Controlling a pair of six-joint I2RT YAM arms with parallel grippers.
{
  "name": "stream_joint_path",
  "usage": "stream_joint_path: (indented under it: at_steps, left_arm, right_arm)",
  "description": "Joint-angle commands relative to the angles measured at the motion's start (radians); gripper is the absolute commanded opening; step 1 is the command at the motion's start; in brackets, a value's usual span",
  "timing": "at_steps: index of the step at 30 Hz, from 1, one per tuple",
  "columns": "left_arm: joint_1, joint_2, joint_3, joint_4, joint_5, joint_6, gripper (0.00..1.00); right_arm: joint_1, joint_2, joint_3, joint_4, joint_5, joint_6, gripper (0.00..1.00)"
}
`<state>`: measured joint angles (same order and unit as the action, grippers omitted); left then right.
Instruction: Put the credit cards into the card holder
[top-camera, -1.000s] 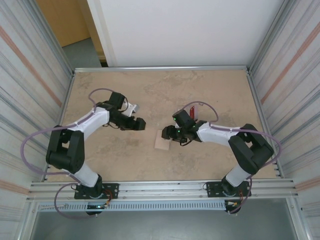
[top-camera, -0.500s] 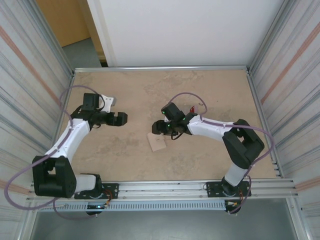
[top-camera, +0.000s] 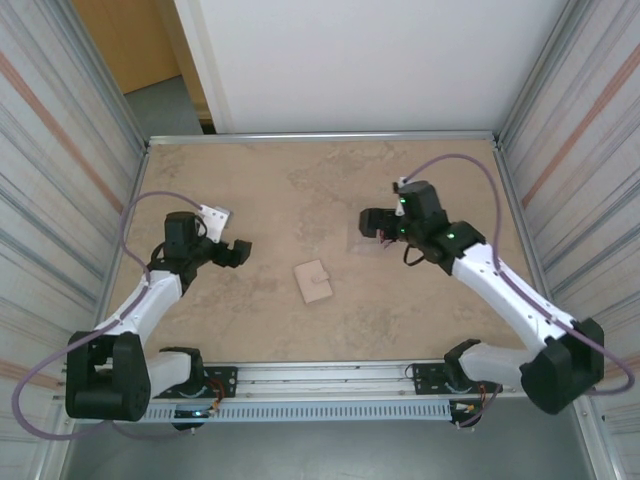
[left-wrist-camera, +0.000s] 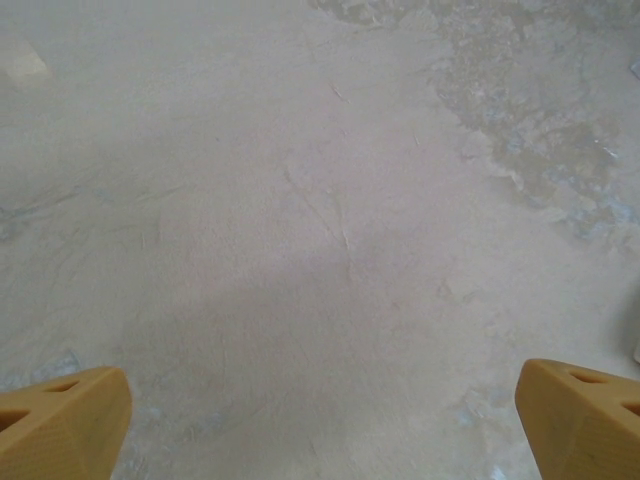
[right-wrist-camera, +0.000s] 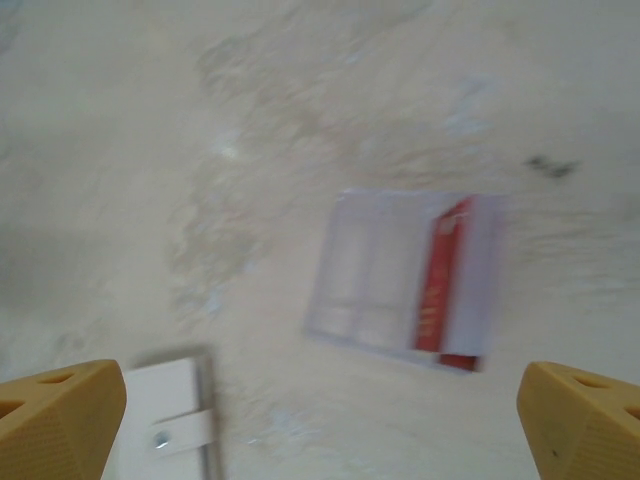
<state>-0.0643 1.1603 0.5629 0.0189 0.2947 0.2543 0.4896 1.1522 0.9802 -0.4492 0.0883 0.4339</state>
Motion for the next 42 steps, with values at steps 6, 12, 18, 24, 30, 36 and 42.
stream_joint_path:
  at_steps: [6, 12, 18, 24, 30, 36, 42]
  left_arm:
    - [0.047, 0.046, -0.103, 0.341, 0.049, -0.011, 0.99]
    - [0.090, 0.103, -0.149, 0.461, 0.085, -0.072, 0.99]
    - [0.098, 0.132, -0.185, 0.597, 0.057, -0.069, 0.99]
    - [0.107, 0.176, -0.167, 0.639, 0.013, -0.129, 0.99]
    - [0.108, 0.287, -0.232, 0.875, 0.010, -0.153, 0.99]
    - [0.108, 0.348, -0.202, 0.868, -0.061, -0.187, 0.98]
    - [0.082, 0.353, -0.154, 0.780, -0.137, -0.184, 0.99]
  right_arm:
    - [-0.243, -0.157, -0.137, 0.035, 0.041, -0.118, 0.99]
    - [-0.421, -0.267, -0.284, 0.207, -0.028, -0.174, 0.99]
    - [-0.528, -0.268, -0.435, 0.435, -0.095, -0.240, 0.99]
    - [-0.556, -0.203, -0.517, 0.589, -0.091, -0.265, 0.99]
    - [-0.574, -0.116, -0.575, 0.747, -0.075, -0.258, 0.99]
    - [-0.580, -0.022, -0.608, 0.875, -0.075, -0.258, 0.99]
    - [-0.581, 0.067, -0.623, 0.986, -0.071, -0.283, 0.99]
